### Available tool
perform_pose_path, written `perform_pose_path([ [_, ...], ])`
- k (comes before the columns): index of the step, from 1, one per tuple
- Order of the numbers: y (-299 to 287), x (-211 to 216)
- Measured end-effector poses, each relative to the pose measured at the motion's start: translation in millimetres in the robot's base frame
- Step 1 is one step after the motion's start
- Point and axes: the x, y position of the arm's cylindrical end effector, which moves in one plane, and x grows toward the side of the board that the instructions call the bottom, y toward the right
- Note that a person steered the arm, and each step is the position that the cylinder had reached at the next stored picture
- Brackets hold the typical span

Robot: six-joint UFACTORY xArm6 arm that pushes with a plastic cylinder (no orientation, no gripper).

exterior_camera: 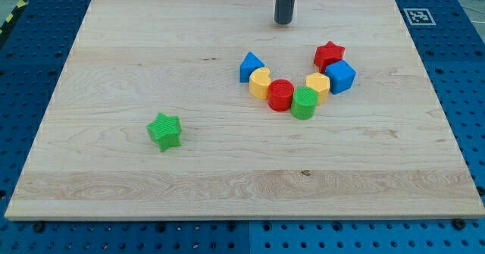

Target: Move your arm to the left of the red star

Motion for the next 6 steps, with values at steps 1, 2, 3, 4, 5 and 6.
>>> perform_pose_path([
  [1,2.7,0.0],
  [2,17.8,13.6],
  [3,19.5,33.8],
  [4,19.6,64.4],
  [5,19.6,76.8],
  [6,19.6,99.1],
])
